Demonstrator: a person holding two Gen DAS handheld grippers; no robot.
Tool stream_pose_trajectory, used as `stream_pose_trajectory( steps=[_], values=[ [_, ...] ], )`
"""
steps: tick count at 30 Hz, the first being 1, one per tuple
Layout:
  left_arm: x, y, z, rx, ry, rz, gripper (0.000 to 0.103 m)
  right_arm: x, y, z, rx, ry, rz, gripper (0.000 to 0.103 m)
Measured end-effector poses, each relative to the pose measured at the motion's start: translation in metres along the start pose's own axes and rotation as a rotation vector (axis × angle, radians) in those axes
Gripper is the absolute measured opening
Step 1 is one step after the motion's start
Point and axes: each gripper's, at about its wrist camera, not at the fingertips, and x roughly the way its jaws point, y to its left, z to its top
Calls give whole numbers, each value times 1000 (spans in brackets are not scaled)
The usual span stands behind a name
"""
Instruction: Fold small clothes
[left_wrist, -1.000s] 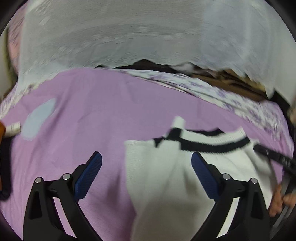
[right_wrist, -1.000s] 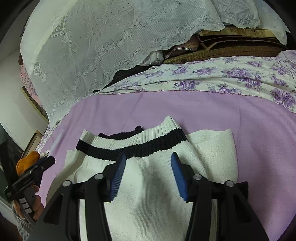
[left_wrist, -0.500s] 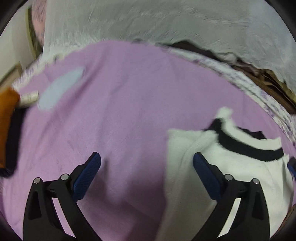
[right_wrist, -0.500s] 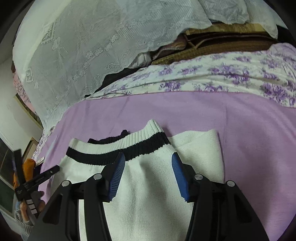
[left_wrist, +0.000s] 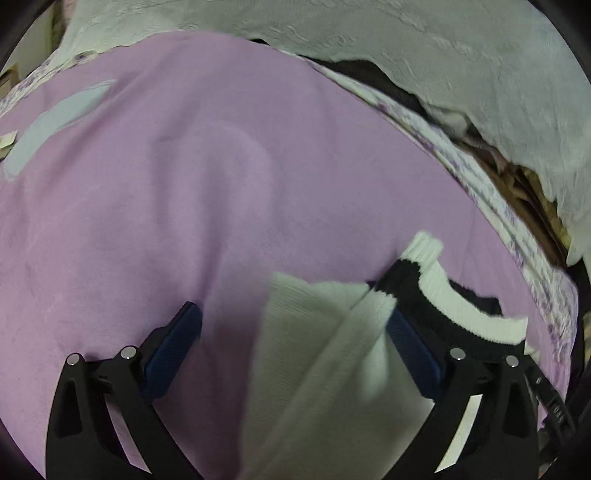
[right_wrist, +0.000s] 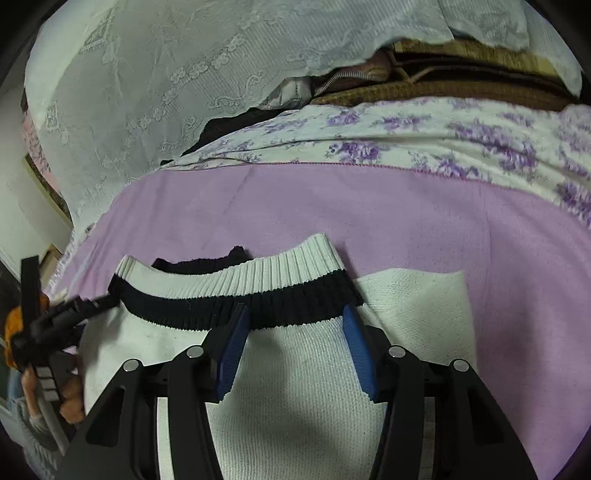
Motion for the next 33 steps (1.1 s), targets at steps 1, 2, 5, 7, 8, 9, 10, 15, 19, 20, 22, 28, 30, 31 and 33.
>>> stream_pose_trajectory(
  steps=[1, 2, 5, 7, 8, 9, 10, 15, 19, 20, 22, 28, 30, 31, 33],
  values=[
    [-1, -2, -2, 10, -7, 11, 98, -6, 4, -2, -15, -28, -14, 53],
    [-8, -5, -5, 20, -27, 28, 97, -12, 6, -5, -24, -54, -19, 53],
    [-35, -11, -19, 90, -119, 28, 97, -33, 17, -12, -80, -120, -29, 59],
    [-47, -17, -26, 140, -146, 49, 97, -36, 22, -15, -108, -128, -55, 70],
    [-46, -19, -28, 156, -143, 67, 97, -29, 23, -18, -121, -98, -73, 71],
    [-36, -20, -31, 179, -119, 113, 98, -20, 22, -19, -125, -61, -93, 72],
    [-21, -18, -32, 190, -71, 155, 99, -10, 20, -22, -125, -22, -112, 74],
    [-32, 0, -34, 109, -66, 120, 98, -17, 28, -29, -181, -82, -159, 75],
    [-60, -3, -57, 138, -101, 76, 98, -50, 33, -42, -188, -200, -168, 75],
    [-67, -8, -64, 155, -115, 64, 98, -55, 34, -46, -192, -208, -167, 75],
    [-83, -16, -86, 202, -145, 56, 98, -67, 42, -58, -218, -225, -178, 75],
    [-82, -30, -130, 296, -136, 141, 99, -94, 63, -95, -291, -230, -209, 82],
    [-78, -30, -130, 300, -124, 148, 99, -86, 66, -105, -308, -159, -242, 85],
    [-76, -29, -130, 299, -123, 149, 99, -78, 66, -108, -316, -98, -259, 88],
    [-74, -32, -132, 307, -132, 161, 99, -73, 65, -109, -315, -78, -262, 90]
  ],
)
